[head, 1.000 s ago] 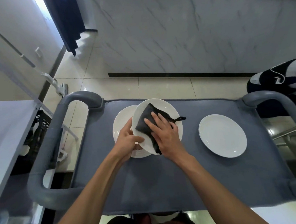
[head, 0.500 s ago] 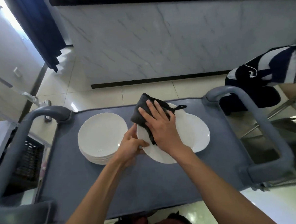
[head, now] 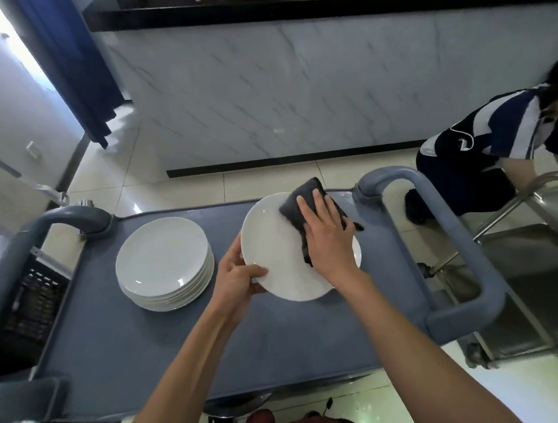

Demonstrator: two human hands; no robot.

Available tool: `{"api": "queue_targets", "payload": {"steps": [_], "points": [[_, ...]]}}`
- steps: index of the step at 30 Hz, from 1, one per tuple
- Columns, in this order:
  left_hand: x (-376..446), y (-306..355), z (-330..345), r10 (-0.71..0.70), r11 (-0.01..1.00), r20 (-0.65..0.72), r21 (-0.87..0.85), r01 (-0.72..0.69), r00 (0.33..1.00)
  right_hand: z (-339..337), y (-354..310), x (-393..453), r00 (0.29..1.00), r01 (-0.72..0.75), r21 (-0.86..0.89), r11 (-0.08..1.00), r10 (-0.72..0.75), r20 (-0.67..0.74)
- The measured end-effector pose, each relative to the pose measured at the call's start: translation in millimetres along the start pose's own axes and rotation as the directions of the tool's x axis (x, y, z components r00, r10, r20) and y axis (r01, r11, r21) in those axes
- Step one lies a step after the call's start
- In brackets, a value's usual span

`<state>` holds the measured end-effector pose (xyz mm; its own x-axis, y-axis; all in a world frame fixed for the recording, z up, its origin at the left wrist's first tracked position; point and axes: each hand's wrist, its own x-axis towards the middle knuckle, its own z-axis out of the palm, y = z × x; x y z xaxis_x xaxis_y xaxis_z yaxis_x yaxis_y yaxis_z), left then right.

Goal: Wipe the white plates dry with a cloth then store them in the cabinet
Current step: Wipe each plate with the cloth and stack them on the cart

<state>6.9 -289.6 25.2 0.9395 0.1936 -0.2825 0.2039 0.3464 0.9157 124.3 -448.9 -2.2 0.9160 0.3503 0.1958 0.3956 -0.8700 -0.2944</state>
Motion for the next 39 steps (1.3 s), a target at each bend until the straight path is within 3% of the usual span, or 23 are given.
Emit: {"api": "queue_targets", "payload": {"steps": [11, 26, 34, 39], "points": [[0.5, -3.2, 23.4, 0.068, 0.995, -0.182, -0.063, -0.08, 0.981, 2.9, 5.3, -46.6, 0.999, 0.025, 0.102, 0.994, -0.028, 0.029], [-2.5, -5.6, 39.7, 0.065, 0.996, -0.229, -0.043, -0.076, 0.971, 0.5, -34.7, -75.9, 0.999, -0.013, 0.254, 0.967, 0.004, 0.035], [0.6, -0.5, 22.8, 0.034, 0.993, -0.282, -0.096, -0.064, 0.959, -1.9, -31.8, -74.2, 0.978, 0.103, 0.354, 0.929, -0.16, 0.133], [0.6, -1.5, 14.2, 0.012, 0.987, -0.316, -0.149, -0.062, 0.949, 3.2, -24.2, -84.3, 0.955, 0.223, 0.382, 0.897, -0.28, 0.1]]}}
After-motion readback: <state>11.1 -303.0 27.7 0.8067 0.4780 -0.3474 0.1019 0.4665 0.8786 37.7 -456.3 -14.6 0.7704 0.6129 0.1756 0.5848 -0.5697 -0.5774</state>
